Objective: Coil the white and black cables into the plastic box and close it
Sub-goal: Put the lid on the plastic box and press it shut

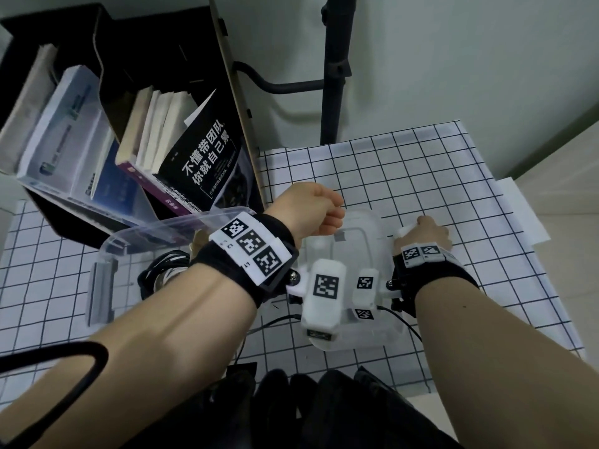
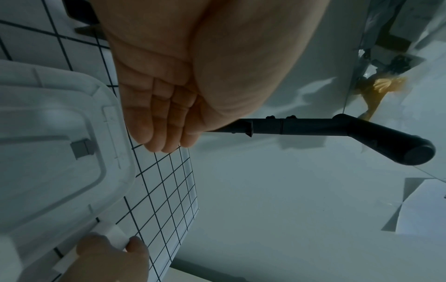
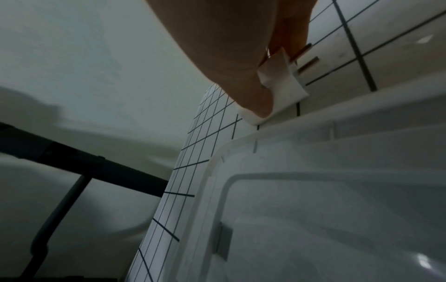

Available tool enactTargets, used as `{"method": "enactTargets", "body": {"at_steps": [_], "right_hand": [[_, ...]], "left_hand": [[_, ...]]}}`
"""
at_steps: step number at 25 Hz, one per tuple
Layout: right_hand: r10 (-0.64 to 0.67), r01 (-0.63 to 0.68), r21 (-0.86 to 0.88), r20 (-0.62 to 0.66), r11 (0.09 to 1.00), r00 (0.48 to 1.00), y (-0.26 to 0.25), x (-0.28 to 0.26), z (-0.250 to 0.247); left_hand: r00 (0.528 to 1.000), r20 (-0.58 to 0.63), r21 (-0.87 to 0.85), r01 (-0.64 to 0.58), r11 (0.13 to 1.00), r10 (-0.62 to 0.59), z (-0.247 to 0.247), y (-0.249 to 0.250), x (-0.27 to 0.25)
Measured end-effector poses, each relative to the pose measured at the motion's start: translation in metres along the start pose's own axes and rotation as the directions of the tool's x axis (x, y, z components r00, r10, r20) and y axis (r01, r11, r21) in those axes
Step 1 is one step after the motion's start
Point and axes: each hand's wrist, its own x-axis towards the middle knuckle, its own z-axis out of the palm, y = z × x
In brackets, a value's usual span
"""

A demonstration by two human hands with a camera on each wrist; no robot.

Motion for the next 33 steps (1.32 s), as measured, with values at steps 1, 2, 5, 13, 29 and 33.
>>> {"method": "enactTargets", "body": {"at_steps": [1, 2, 5, 13, 29, 33], "right_hand": [[-0.005, 0.005, -0.001, -0.006, 1.0, 1.0, 0.001, 0.0, 0.001], [-0.006, 0.006, 0.0, -0.007, 1.0, 1.0, 0.002, 0.0, 0.001], [0.002, -0.001, 0.037, -0.005, 0.999, 1.0, 0.0, -0.002, -0.005], [-0.153, 0.161, 0.401, -0.051, 0.902, 0.987, -0.037, -0.035, -0.034], [-0.5, 0.269, 0.761, 0.082, 0.59, 0.862, -0.083, -0.16, -0.024], [-0.588, 0.288, 0.769, 0.136, 0.57, 0.798, -0.086, -0.177, -0.018]], "left_hand": [[1.0, -0.003, 0.002, 0.003, 1.0, -0.003, 0.001, 0.0, 0.001], [1.0, -0.004, 0.003, 0.005, 1.0, -0.005, 0.001, 0.0, 0.001], [1.0, -0.006, 0.007, 0.006, 1.0, -0.006, 0.0, 0.001, 0.001], [0.999, 0.0, -0.034, -0.036, 0.999, 0.036, -0.011, 0.0, -0.017], [0.986, -0.094, -0.284, -0.157, 0.946, 0.136, -0.069, -0.026, -0.081], [0.98, -0.085, -0.313, -0.197, 0.929, 0.18, -0.085, -0.037, -0.094]]}}
